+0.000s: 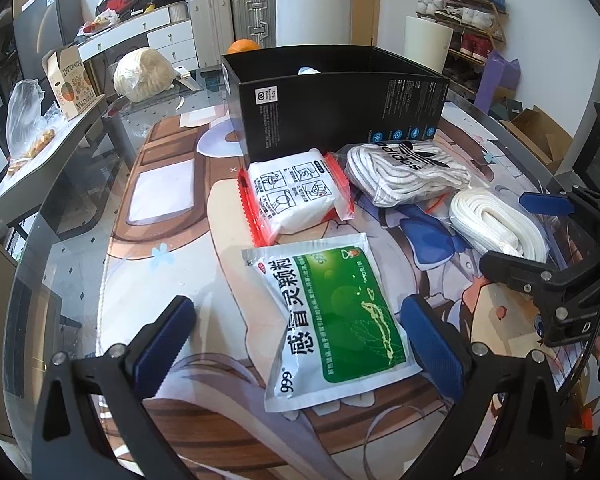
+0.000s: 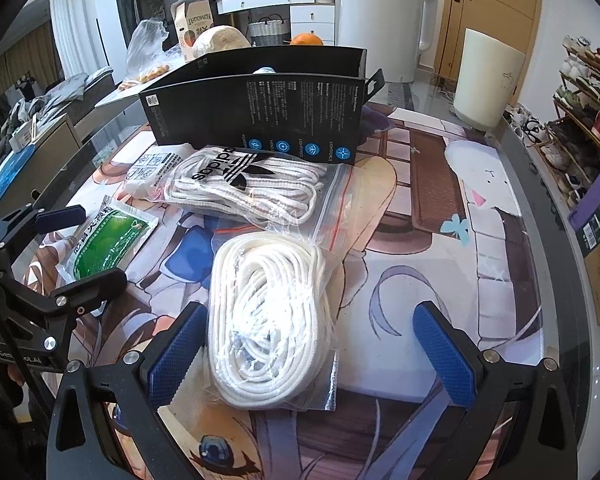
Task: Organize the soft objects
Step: 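Grasp the bagged white rope coil with the right tool while the left tool grasps the green sachet, then lift the green sachet and rope coil over the black box with both tools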
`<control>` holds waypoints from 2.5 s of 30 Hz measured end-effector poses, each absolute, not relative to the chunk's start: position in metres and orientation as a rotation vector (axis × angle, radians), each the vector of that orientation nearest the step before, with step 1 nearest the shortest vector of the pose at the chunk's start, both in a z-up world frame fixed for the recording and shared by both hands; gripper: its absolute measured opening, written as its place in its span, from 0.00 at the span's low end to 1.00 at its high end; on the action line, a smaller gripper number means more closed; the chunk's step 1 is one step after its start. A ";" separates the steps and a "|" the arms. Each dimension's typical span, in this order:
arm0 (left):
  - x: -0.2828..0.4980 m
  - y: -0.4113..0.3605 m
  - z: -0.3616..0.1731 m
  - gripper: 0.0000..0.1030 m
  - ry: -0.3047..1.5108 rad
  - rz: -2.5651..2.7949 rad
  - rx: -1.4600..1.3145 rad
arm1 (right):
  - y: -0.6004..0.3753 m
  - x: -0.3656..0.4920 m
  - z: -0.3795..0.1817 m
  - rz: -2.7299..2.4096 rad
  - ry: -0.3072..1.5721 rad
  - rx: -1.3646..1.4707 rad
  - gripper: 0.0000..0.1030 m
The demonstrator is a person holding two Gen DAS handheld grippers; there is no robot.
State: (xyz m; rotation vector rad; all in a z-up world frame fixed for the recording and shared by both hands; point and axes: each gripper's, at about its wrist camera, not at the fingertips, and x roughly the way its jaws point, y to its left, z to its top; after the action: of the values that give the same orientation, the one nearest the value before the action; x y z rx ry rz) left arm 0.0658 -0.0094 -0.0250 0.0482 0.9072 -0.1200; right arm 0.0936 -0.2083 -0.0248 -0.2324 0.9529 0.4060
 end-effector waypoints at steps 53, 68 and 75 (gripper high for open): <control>0.046 -0.030 -0.019 0.39 0.800 -0.243 0.081 | -0.201 0.055 -0.016 0.528 0.872 -0.291 0.41; 0.045 -0.025 -0.017 0.34 0.785 -0.266 0.023 | -0.198 0.051 -0.013 0.548 0.844 -0.309 0.39; 0.042 -0.022 -0.010 0.34 0.754 -0.278 0.002 | -0.202 0.044 -0.004 0.573 0.820 -0.292 0.38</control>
State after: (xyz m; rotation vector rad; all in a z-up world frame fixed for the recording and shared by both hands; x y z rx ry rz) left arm 0.0423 -0.0221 -0.0095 0.0019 0.7540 -0.2775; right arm 0.0437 -0.2018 -0.0044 -0.2917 0.8203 0.5726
